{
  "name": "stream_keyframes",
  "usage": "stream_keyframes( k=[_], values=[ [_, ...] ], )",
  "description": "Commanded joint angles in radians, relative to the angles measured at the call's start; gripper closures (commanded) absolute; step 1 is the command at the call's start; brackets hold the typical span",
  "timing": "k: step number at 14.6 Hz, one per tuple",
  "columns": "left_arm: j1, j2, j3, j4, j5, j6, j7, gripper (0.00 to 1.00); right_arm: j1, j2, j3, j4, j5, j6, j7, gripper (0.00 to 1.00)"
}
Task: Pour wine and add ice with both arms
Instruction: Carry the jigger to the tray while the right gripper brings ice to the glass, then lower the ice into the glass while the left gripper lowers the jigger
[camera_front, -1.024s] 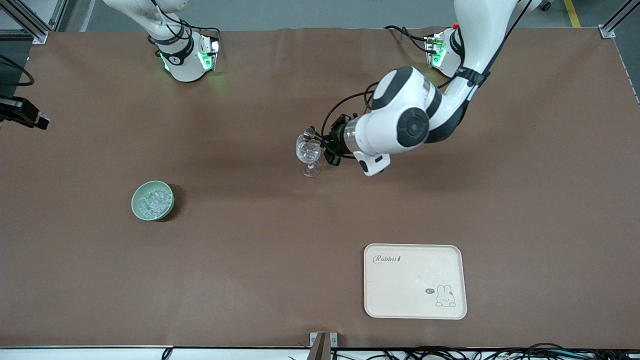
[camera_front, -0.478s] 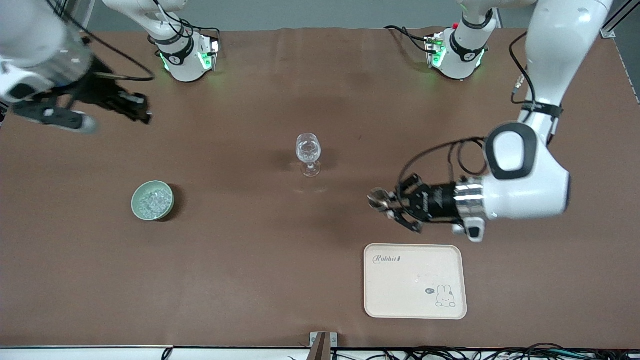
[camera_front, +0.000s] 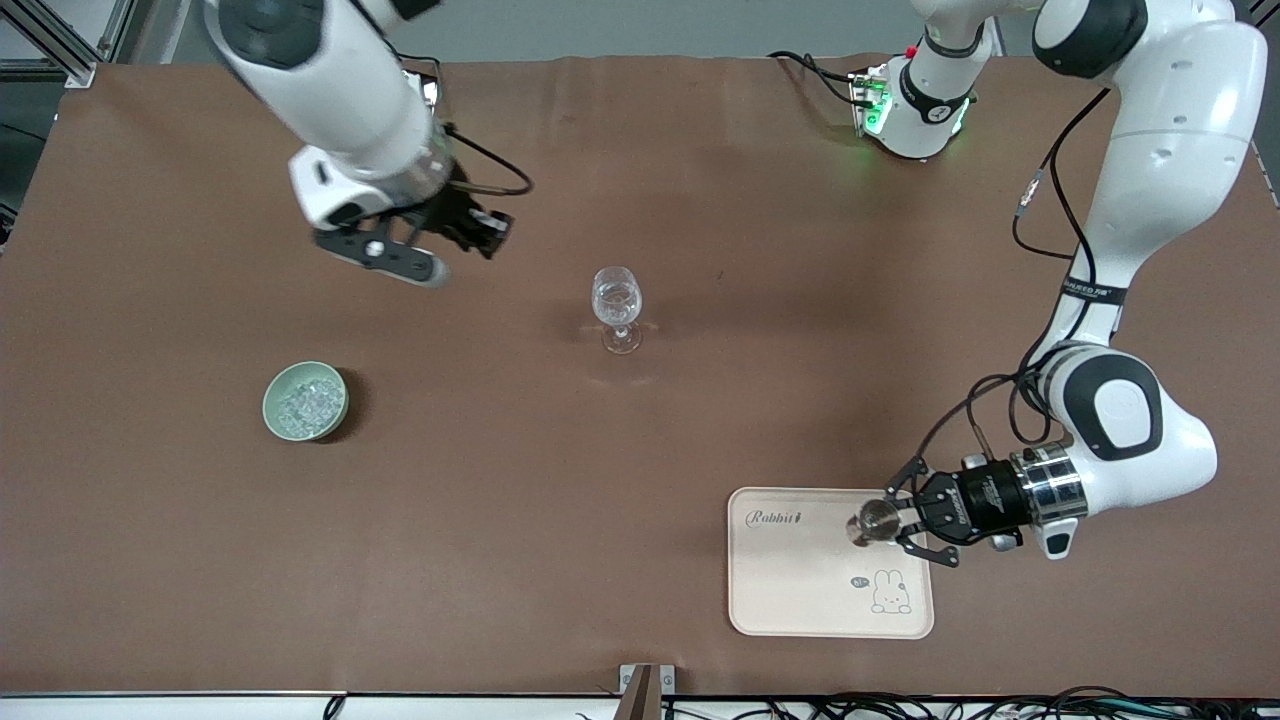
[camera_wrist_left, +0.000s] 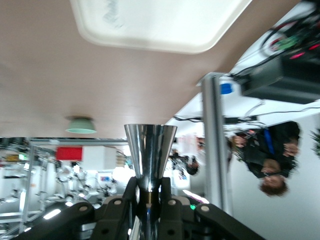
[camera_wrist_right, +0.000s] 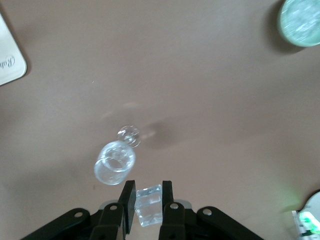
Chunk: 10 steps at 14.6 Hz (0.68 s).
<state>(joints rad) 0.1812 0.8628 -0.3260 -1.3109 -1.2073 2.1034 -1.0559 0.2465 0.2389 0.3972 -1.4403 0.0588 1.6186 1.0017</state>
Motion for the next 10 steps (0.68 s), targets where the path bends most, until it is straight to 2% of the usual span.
stream_keyframes(
  k=[1,3,6,10],
  values=[
    [0.041,0.149,-0.002,0.093,-0.087,0.012,0.129,1.00,0.063,0.077,-0.003,0.003,-0.036,0.081,0.080,1.00],
    [0.044,0.214,-0.002,0.120,-0.103,0.012,0.197,1.00,0.099,0.117,-0.001,-0.029,-0.083,0.148,0.090,1.00],
    [0.044,0.275,-0.001,0.141,-0.164,0.013,0.204,0.99,0.132,0.120,-0.001,-0.141,-0.086,0.274,0.100,1.00],
    [0.040,0.300,0.001,0.139,-0.169,0.013,0.237,0.98,0.152,0.123,-0.001,-0.160,-0.086,0.285,0.112,0.99]
  ],
)
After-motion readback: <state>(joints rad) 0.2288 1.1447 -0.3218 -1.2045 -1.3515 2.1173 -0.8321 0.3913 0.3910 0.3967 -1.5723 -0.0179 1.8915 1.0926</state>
